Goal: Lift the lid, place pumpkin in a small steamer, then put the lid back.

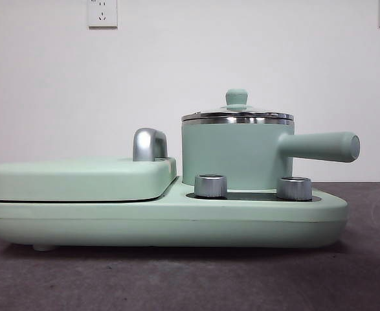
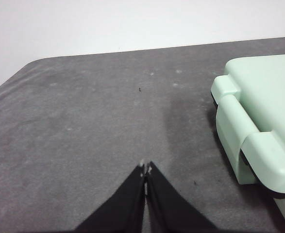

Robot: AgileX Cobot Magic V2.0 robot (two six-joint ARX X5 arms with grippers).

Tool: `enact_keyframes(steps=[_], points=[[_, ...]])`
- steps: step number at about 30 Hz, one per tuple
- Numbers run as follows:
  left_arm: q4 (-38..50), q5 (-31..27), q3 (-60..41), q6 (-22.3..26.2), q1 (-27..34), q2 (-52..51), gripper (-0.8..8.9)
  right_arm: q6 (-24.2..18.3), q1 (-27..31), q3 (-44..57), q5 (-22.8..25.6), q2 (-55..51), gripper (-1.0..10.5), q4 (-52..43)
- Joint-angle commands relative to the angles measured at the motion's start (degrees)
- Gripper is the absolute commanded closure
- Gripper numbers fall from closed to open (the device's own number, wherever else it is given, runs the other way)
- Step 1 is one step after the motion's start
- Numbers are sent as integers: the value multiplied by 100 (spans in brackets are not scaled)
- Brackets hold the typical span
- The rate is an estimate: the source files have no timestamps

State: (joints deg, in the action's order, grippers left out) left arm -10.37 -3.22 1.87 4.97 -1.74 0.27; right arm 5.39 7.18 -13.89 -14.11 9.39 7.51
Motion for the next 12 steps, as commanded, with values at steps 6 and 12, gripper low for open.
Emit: enact_keyframes(steps=[6,12], points=[[-33,-24,-114,52,7,-9,808,-319,-31,695,391,-219,935,-142],[-33,-24,-114,52,7,-9,808,-328,-212,1093,778,-509,935,-140]])
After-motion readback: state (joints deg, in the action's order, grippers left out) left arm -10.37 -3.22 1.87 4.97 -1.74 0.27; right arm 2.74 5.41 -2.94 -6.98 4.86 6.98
